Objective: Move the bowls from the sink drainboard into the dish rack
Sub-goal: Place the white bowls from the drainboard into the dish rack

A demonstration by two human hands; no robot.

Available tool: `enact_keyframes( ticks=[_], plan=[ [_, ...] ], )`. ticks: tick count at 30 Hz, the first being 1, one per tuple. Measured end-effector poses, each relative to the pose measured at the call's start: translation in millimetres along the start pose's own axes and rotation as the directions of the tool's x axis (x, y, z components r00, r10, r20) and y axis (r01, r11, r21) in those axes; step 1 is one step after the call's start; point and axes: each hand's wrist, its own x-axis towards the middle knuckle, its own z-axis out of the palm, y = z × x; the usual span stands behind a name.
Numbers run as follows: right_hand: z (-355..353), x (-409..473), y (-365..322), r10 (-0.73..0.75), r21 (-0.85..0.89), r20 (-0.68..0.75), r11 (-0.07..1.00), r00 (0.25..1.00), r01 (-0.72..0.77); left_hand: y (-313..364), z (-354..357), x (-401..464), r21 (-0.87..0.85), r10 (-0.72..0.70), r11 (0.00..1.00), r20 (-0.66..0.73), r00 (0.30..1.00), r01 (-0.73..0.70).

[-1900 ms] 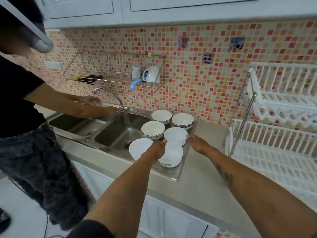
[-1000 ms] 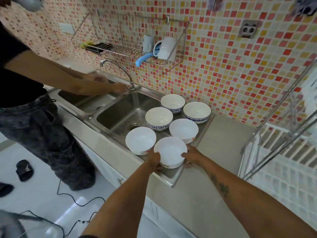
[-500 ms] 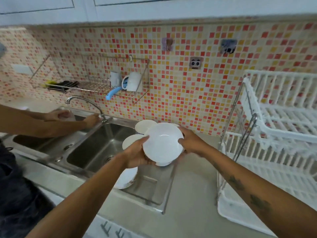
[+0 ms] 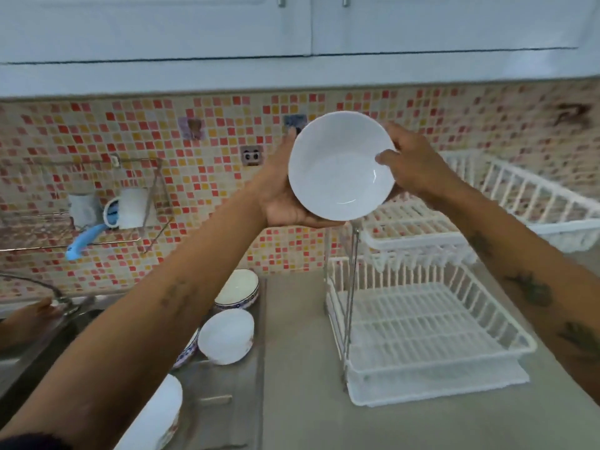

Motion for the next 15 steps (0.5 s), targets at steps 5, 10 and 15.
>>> enact_keyframes(
  ticks=[5,10,15],
  plan=[
    [-68,-14,12,0.184,0.198,-0.041,0.965,0.982,-0.172,9,56,56,0.120,0.050,0.992,-0.001,0.999,-0.050],
    [-123,-9,27,0.349,0.147,-0.032,0.929,0.937,-0.341,-1,110,101,0.465,0.290,0.855,-0.060,0.955,-0.230],
    [-153,16,59,0.528,0.147,-0.089,0.846,0.845,-0.513,-30,144,138,0.848,0.703,0.315,0.093,0.705,-0.426]
  ],
)
